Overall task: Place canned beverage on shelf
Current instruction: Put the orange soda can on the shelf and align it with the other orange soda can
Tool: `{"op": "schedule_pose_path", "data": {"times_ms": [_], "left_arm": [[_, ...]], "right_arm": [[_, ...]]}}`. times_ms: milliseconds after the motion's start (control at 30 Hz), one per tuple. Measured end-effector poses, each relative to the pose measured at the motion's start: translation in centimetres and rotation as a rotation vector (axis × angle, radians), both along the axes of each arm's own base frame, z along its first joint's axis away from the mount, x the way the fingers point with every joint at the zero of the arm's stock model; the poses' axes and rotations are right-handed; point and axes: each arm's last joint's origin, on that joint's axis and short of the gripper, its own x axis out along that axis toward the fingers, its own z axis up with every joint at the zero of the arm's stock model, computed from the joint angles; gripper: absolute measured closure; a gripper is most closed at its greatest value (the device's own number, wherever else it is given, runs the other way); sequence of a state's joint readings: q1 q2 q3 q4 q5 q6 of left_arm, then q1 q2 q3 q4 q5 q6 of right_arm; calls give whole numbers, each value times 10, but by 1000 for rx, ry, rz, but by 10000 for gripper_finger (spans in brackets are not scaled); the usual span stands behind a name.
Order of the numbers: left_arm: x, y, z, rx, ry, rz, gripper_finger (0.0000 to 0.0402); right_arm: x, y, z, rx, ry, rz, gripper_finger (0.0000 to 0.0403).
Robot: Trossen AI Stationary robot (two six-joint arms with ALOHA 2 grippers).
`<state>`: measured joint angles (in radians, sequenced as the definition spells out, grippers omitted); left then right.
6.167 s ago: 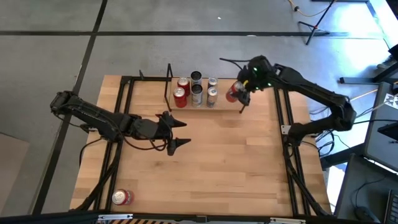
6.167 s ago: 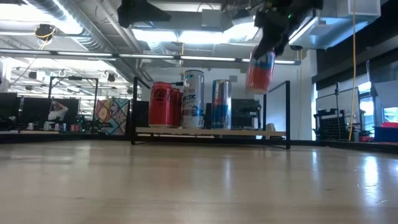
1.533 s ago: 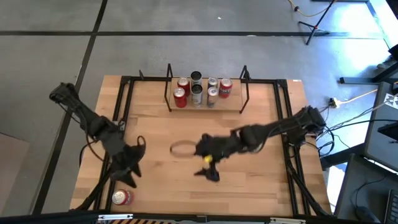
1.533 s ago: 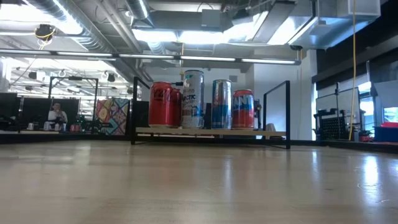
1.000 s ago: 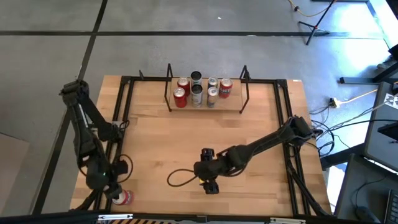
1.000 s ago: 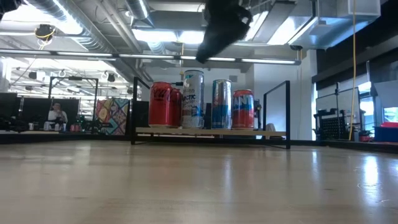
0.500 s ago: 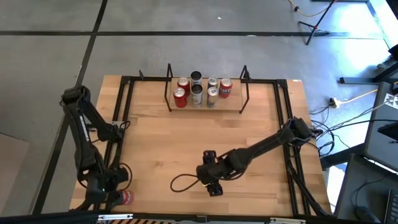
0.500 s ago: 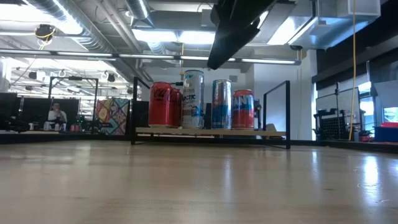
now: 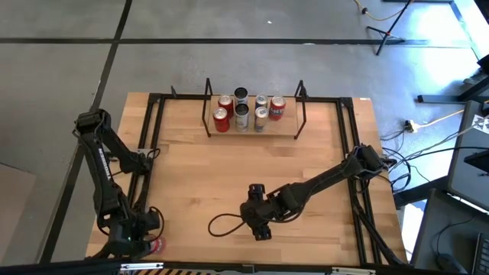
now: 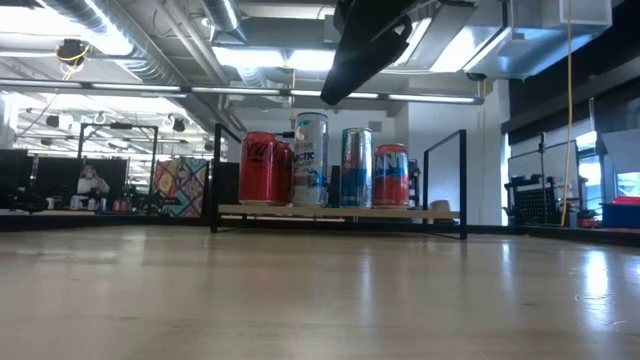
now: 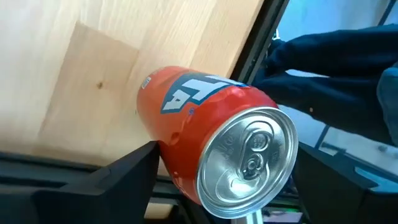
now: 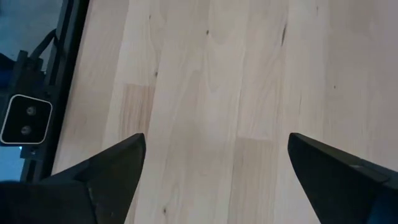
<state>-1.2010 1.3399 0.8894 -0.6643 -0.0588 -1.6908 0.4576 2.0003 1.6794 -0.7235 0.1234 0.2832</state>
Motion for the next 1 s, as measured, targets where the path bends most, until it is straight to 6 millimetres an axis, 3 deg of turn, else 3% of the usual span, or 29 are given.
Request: {"op": "schedule_pose_path", "data": {"times_ms": [300,633,800,1000], "left_arm": [[12,10,-2,132,-124,-122,110],[47,28,-2,323,-333,-375,110],[59,31,0,322,-395,-415,110],[60,32,2,288,-391,-444,96]], "right_arm": [[1,-1,0,-6,-17,-74,24],[4,-1,3,15,-59,-113,24],[5,0,3,31,-57,-103,24],[9,-5,4,44,-81,-115,24]]}}
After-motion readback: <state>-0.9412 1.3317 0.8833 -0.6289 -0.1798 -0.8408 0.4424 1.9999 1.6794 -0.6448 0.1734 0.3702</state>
